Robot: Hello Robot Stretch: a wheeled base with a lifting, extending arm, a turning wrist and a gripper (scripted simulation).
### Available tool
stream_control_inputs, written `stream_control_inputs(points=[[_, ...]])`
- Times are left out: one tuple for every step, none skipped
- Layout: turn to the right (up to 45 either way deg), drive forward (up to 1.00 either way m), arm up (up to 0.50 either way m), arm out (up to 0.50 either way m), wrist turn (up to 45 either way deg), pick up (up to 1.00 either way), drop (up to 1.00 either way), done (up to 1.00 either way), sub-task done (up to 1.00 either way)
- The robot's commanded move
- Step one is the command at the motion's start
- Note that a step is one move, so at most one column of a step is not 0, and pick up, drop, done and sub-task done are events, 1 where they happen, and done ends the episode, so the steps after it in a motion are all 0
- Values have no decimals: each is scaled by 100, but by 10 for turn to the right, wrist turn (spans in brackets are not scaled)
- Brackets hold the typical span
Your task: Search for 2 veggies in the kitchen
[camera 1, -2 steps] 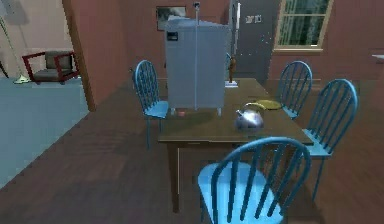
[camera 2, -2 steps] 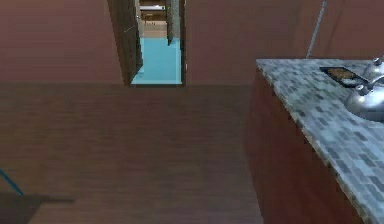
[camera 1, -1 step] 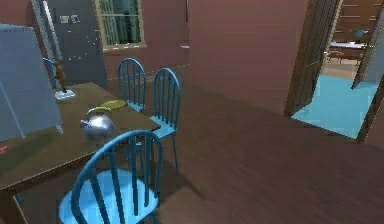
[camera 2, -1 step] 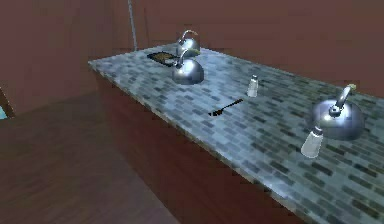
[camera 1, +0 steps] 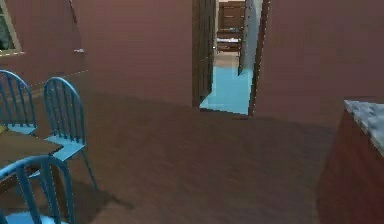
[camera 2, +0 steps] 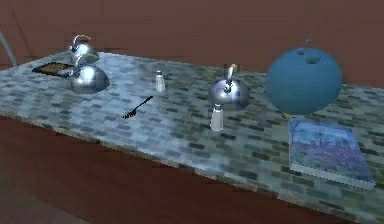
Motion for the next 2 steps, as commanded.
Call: stream_control_inputs(points=[[0, 60, 0, 0, 0, 0, 0, 0, 0], [-180, 0, 0, 0, 0, 0, 0, 0, 0]])
